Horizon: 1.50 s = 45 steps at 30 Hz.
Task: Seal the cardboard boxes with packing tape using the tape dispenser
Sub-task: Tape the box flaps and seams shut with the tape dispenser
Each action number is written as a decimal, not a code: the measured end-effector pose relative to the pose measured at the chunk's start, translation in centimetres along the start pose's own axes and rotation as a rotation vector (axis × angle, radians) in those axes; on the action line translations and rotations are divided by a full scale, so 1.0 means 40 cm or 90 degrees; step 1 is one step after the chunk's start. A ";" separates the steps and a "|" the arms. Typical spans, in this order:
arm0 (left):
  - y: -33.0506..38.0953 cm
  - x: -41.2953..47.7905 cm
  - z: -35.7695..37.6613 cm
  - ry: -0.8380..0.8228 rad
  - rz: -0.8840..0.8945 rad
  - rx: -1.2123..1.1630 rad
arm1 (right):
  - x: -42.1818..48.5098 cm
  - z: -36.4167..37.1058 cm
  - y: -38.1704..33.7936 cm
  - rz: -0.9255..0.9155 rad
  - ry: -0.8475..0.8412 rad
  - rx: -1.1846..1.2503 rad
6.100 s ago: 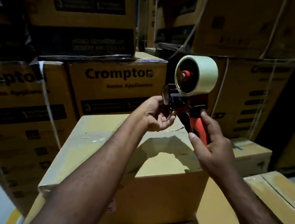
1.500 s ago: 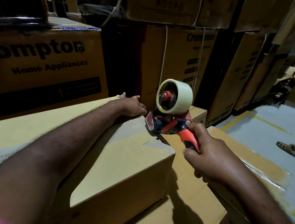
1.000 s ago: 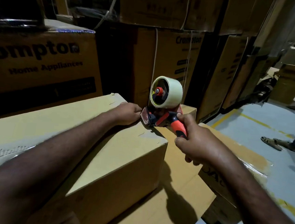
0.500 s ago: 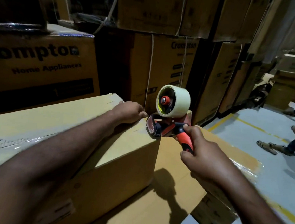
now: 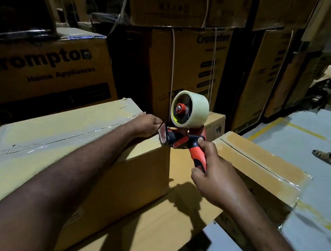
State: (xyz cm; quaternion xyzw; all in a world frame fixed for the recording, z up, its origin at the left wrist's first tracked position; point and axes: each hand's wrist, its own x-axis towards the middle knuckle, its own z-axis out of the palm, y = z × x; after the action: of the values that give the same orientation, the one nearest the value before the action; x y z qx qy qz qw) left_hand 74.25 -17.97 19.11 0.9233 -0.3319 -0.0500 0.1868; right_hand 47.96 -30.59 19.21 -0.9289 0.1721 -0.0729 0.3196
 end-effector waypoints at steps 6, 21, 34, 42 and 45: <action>0.010 -0.019 0.003 0.037 0.009 -0.013 | -0.062 0.040 0.041 -0.003 -0.002 0.019; 0.033 -0.027 0.002 -0.132 0.029 -0.075 | -0.112 0.087 0.113 0.015 0.000 0.139; 0.042 -0.035 -0.002 -0.161 0.031 -0.046 | -0.199 0.144 0.190 0.050 -0.030 0.148; 0.075 -0.069 0.026 -0.059 0.093 0.134 | -0.176 0.188 0.174 0.013 -0.009 0.114; 0.075 -0.119 0.033 -0.061 0.112 0.176 | -0.162 0.208 0.163 -0.007 0.003 0.091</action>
State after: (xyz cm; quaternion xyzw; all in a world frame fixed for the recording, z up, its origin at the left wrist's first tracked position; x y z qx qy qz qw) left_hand 68.50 -17.49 18.88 0.9040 -0.4240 -0.0308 0.0455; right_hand 42.22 -28.28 8.48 -0.9046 0.1620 -0.0889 0.3841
